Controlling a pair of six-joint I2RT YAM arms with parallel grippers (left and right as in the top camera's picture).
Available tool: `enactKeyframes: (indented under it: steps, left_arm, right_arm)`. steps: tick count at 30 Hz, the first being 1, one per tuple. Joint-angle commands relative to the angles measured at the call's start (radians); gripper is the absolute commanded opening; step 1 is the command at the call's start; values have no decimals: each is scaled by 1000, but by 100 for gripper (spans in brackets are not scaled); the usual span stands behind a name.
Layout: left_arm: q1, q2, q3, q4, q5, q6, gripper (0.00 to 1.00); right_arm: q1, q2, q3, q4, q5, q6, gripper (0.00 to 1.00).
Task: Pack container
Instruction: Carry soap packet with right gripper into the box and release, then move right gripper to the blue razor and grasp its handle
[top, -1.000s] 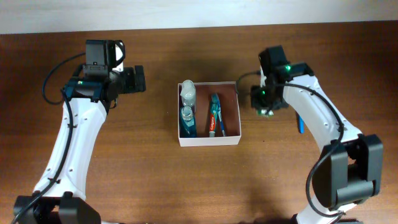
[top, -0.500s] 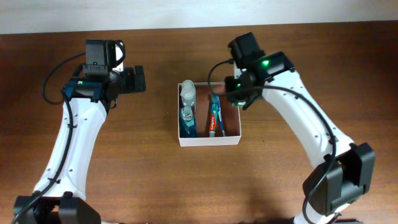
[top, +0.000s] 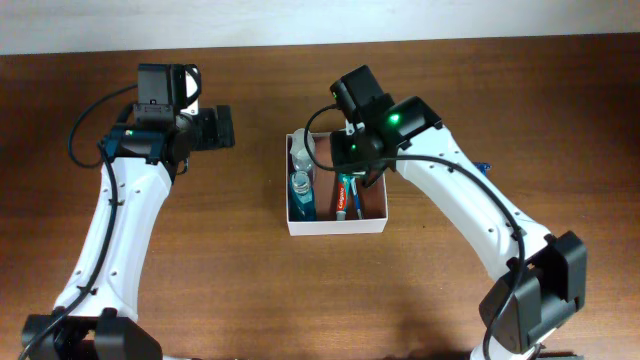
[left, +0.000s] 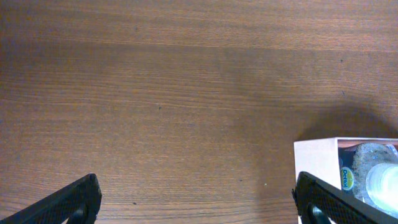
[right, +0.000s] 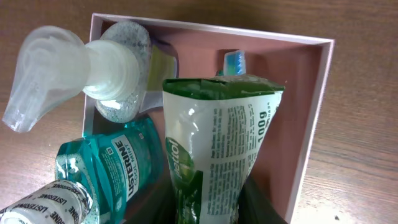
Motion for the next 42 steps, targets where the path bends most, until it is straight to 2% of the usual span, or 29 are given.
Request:
enactKeyframes:
  steps: [1, 15, 21, 33, 42]
  left_arm:
    - [0, -28, 16, 2, -7, -13, 100]
    - [0, -28, 16, 2, -7, -13, 99]
    - [0, -28, 16, 2, -7, -13, 100]
    - [0, -28, 16, 2, -7, -13, 99]
    - [0, -28, 16, 2, -7, -13, 99]
  right_arm:
    - [20, 31, -40, 32, 2, 35, 24]
    - [21, 78, -219, 225, 2, 34, 29]
    - [19, 78, -237, 250, 2, 23, 29]
    - [4, -24, -91, 107, 18, -26, 29]
    - [-182, -104, -61, -108, 103, -27, 29]
